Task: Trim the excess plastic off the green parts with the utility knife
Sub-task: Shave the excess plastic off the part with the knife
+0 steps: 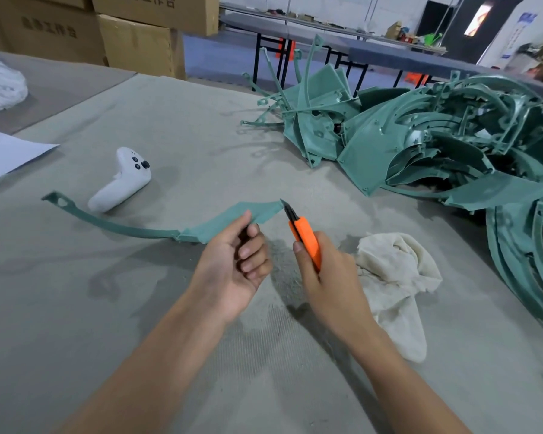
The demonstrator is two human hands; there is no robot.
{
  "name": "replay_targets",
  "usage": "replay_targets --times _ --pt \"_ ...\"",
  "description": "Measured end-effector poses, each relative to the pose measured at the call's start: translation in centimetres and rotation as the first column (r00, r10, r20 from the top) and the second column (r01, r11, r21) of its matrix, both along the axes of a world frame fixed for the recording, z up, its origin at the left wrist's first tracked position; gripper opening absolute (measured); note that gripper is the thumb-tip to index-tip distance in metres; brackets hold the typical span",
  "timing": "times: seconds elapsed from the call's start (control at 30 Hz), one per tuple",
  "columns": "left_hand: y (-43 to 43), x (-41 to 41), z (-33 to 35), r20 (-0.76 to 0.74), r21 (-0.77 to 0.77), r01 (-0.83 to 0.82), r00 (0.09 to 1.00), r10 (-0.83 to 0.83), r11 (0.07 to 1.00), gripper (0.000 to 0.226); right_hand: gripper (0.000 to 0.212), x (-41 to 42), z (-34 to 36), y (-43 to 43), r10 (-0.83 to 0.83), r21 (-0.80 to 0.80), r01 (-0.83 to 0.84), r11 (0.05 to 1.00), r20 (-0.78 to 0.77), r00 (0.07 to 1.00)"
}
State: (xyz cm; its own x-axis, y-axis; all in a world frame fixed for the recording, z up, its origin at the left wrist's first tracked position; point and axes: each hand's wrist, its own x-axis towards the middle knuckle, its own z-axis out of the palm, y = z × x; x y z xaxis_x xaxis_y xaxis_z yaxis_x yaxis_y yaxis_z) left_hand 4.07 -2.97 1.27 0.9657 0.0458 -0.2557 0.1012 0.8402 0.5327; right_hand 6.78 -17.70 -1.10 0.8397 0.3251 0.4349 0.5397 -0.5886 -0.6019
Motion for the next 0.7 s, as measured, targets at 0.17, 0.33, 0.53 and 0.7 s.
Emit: replay_targets --times 0.17,0.33,0.53,0.7 --pt "0.15 0.12 0.03 0.037 0.011 -0.013 0.999 0.013 1.000 0.032 0.020 -0.06 -0.13 -0.06 0.029 -0.043 -0.028 0.999 0.020 0.999" --pt "0.41 0.12 -0.10 0.034 0.022 -0.017 0.999 0.017 1.000 0.041 0.022 -0.10 0.06 -0.44 0.077 -0.068 -0.076 0.995 0.026 0.997" --pt "0.38 -0.01 0.11 0.033 0.045 -0.007 0.999 0.006 0.999 0.046 0.023 0.20 0.32 -0.66 0.074 -0.032 -0.075 0.997 -0.005 0.997" --pt "0.17 -0.08 0.17 0.043 0.056 0.004 0.999 -0.006 0.998 0.046 0.023 0.10 0.31 -0.65 0.061 -0.034 -0.061 0.998 0.002 0.998"
